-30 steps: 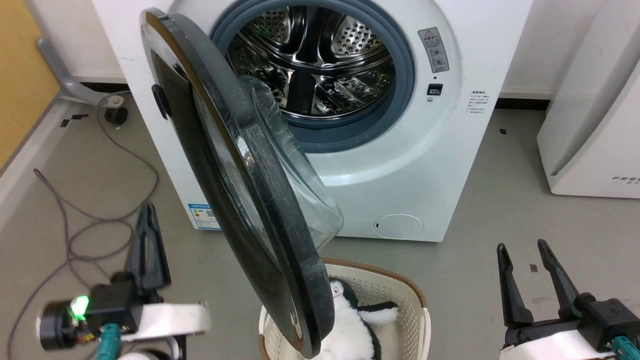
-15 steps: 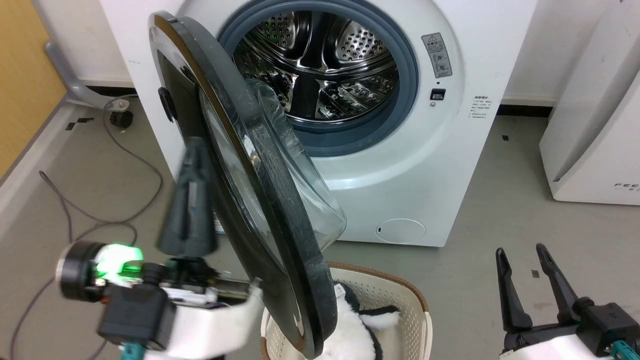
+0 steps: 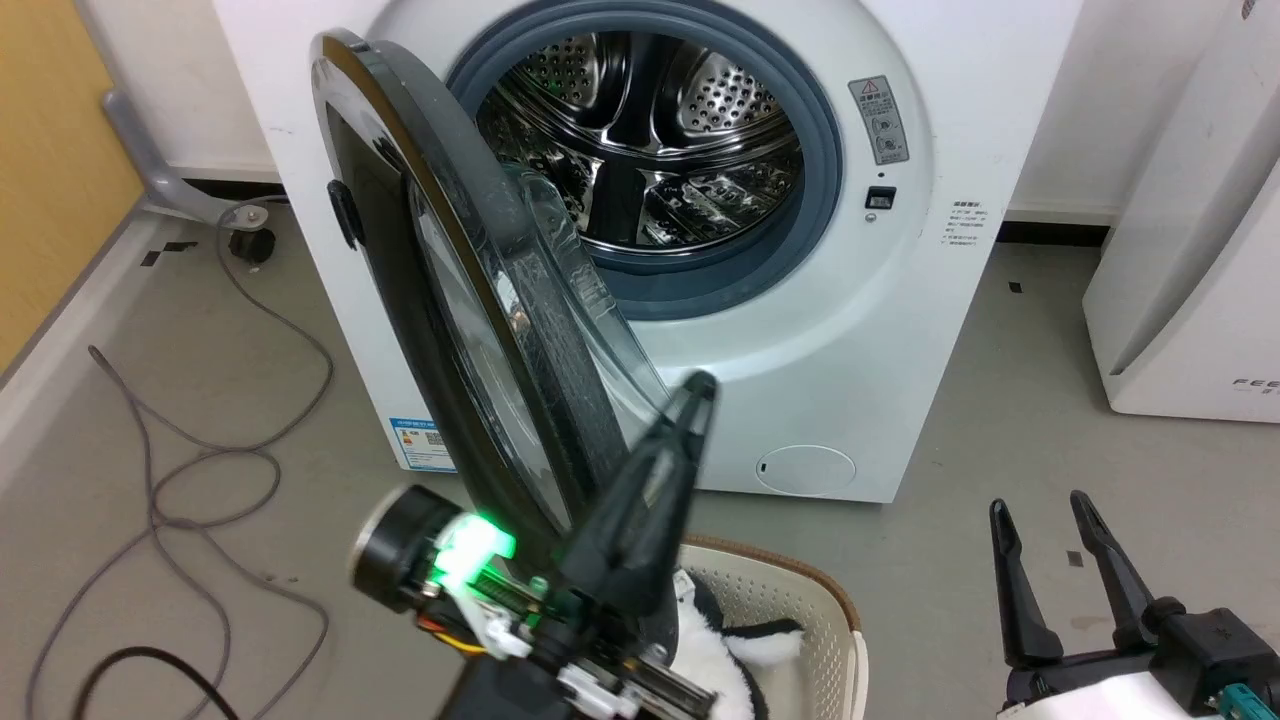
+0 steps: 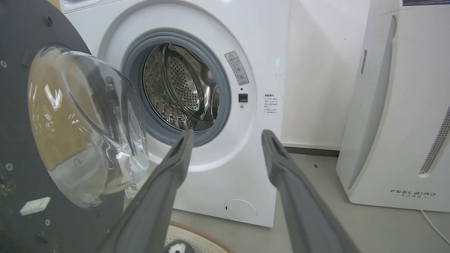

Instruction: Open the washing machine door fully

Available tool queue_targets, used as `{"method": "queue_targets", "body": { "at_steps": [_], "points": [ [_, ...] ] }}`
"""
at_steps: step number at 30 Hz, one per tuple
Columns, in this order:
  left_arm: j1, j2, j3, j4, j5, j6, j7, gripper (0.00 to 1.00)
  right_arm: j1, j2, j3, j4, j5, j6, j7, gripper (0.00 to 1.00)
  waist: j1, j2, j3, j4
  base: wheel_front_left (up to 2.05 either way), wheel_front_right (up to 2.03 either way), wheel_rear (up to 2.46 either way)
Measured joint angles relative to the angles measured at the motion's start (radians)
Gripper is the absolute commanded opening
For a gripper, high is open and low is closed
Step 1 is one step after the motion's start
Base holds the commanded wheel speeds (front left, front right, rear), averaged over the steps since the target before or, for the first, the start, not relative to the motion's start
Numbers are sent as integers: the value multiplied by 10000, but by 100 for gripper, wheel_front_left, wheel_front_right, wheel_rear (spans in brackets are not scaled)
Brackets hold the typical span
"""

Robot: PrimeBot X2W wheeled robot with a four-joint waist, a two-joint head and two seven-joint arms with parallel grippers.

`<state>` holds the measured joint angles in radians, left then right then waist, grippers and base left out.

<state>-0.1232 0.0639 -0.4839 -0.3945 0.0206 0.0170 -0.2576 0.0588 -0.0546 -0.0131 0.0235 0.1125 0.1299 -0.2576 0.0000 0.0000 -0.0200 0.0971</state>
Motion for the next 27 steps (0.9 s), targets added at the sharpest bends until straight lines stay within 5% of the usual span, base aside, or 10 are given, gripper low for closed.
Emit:
{"method": "queue_targets", "body": {
  "at_steps": [12,27],
  "points": [
    [501,165,-1503,1003,38,-343,0,0,9,0,31,146,-109,0,0,100,0,0,21,80,0,0,0],
    [823,370,-1639,3404,-238,-71,2,0,7,0,15,282,-148,0,0,100,0,0,228,121,0,0,0]
  ]
}}
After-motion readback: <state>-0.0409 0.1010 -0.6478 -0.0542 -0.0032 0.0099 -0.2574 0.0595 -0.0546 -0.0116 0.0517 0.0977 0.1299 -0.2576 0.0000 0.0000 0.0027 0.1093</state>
